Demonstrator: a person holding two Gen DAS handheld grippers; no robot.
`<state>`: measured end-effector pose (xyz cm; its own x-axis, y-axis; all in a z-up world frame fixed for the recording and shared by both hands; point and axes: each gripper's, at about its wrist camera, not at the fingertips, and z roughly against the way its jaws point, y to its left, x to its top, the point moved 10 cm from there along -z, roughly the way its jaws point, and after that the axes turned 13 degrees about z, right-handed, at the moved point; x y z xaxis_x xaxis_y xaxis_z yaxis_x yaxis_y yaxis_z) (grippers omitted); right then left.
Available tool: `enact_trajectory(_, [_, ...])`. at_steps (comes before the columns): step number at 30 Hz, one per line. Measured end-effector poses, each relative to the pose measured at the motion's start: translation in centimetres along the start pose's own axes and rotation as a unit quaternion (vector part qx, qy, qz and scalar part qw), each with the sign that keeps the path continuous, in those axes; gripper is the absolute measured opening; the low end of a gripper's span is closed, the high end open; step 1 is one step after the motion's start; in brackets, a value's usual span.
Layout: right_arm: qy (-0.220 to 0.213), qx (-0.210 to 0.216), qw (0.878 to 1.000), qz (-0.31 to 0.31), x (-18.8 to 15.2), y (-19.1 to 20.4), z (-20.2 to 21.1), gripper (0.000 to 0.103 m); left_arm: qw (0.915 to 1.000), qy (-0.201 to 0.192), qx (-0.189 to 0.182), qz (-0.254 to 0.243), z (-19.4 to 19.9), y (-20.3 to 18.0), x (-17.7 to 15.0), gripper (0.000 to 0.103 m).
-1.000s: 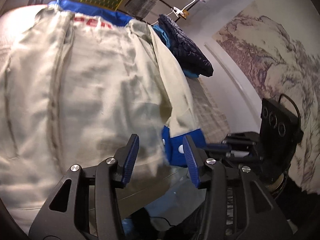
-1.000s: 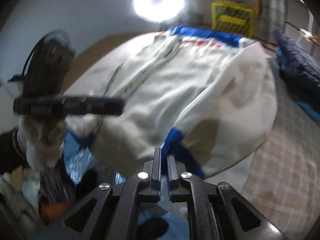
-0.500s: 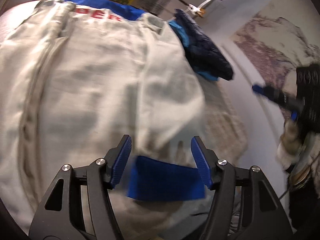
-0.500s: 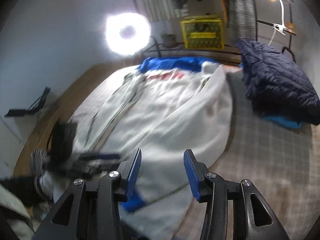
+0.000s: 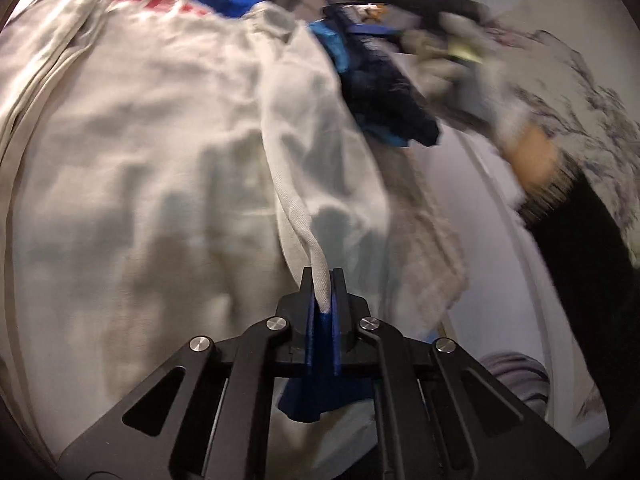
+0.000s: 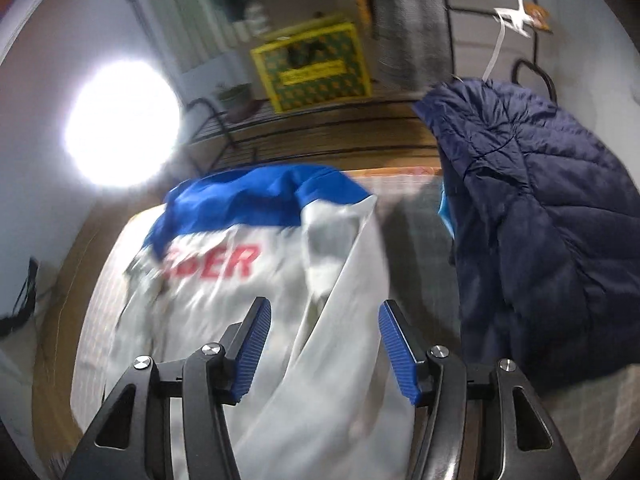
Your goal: Fold large clothes
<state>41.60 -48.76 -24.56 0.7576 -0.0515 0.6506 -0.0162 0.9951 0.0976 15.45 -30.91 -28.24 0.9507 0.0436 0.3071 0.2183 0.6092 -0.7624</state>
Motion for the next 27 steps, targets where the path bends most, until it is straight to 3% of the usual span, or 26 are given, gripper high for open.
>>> enact_trajectory(7, [0.010, -0.010, 0.998, -0.065, 2.8, -2.7, -6.0, 0.057, 0.9988, 0.023, -0.036, -0.026, 1.0, -2.7, -1.7, 0.003])
enact_trajectory(12, [0.007, 0.016, 0.996, -0.087, 4.5, -2.4, -8.5, 0.038, 0.9983, 0.028, -0.042, -0.027, 1.0, -2.8, -1.8, 0.003])
enact_trajectory(16, [0.008, 0.016, 0.998, -0.065, 5.6, -1.4, -9.4, 0.000, 0.9983, 0.028, -0.037, -0.035, 0.9, -2.7, -1.8, 0.003])
enact_trajectory(19, [0.005, 0.014, 0.999, -0.035, 6.3, -0.2, -9.0, 0.000, 0.9982, 0.031, -0.042, -0.030, 1.3, -2.5, -2.4, 0.003])
enact_trajectory(22, [-0.006, -0.018, 1.000, -0.015, 7.0, -0.4, -8.3, 0.000, 0.9982, 0.033, -0.041, -0.029, 1.4, -2.2, -2.8, 0.003])
enact_trajectory(24, [-0.007, -0.035, 0.999, -0.030, 7.3, -1.4, -8.2, 0.026, 0.9982, 0.033, -0.043, -0.027, 1.5, -2.1, -2.8, 0.003])
enact_trajectory(25, [-0.006, -0.034, 0.999, -0.040, 7.4, -1.8, -8.4, 0.055, 0.9981, 0.034, -0.044, -0.026, 1.5, -2.1, -2.9, 0.003])
enact_trajectory(27, [-0.002, -0.015, 0.999, -0.043, 7.4, -1.5, -8.9, 0.055, 0.9982, 0.033, -0.042, -0.028, 1.6, -1.9, -3.0, 0.003])
